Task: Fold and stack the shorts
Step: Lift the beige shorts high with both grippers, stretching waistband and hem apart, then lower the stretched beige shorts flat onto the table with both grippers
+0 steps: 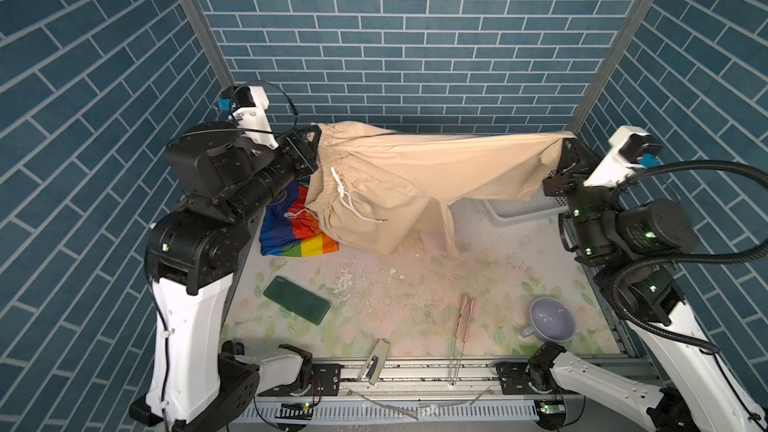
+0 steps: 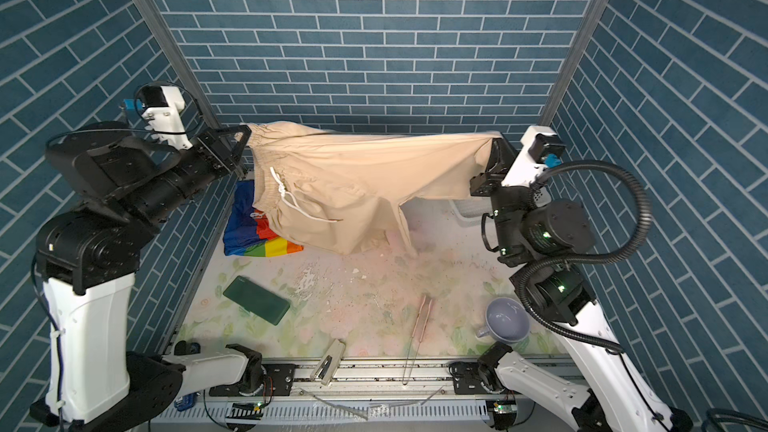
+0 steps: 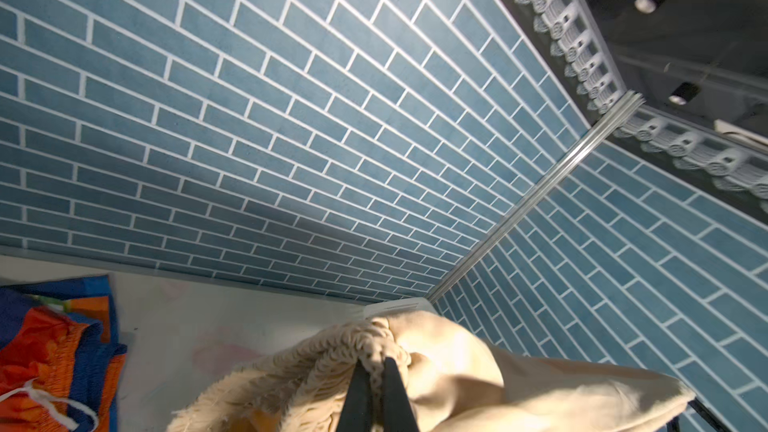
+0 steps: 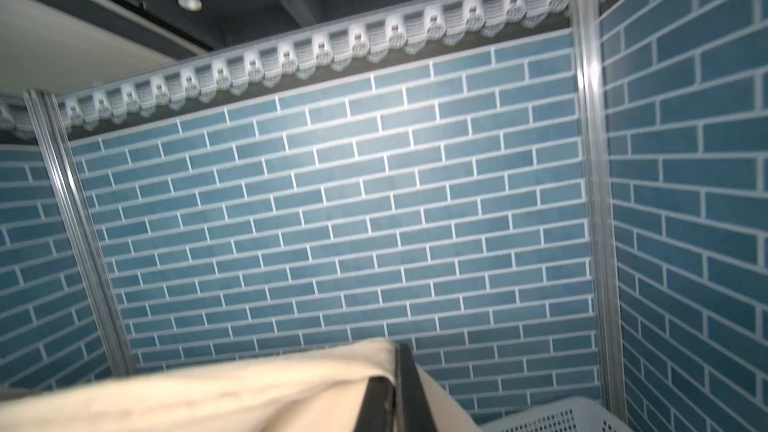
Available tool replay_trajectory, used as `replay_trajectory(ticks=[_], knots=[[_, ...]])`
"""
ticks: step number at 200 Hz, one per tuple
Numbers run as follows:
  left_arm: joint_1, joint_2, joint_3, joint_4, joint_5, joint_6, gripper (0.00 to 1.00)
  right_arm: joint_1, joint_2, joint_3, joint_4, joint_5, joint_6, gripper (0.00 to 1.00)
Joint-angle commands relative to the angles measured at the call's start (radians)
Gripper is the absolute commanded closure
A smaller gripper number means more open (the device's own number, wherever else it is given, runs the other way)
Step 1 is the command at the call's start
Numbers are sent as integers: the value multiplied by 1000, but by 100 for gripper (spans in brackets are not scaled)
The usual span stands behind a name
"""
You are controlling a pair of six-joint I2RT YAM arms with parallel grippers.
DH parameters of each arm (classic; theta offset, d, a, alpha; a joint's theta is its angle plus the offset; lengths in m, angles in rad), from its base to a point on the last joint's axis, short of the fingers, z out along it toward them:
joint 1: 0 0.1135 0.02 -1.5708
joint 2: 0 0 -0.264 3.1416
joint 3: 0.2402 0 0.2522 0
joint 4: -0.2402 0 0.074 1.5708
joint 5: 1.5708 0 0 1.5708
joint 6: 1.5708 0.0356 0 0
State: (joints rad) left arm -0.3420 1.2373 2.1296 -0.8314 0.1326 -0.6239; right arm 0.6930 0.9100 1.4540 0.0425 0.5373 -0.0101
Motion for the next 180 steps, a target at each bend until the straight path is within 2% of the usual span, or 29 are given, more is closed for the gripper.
replay_trajectory(ticks=[1, 45, 100, 114, 134, 160, 180], knots=[[5, -13, -23, 70, 35, -36, 100, -5, 8, 91, 111, 79, -98, 100], [5, -15, -55, 83, 94, -62, 100, -6, 72, 183, 220, 125, -219, 100], [5, -24, -285, 136, 54, -53, 100, -24, 315, 266, 49, 182, -261, 100], [7, -22, -363, 143, 24, -42, 100, -68, 413, 298, -78, 173, -189, 100], [45, -22, -482, 172, 30, -46, 100, -163, 533, 305, -257, 58, -8, 100], [127, -26, -681, 266, 63, -88, 100, -239, 664, 231, -311, -54, 166, 100], [174, 12, -803, 343, 76, -101, 100, -273, 776, 213, -326, -130, 242, 100]])
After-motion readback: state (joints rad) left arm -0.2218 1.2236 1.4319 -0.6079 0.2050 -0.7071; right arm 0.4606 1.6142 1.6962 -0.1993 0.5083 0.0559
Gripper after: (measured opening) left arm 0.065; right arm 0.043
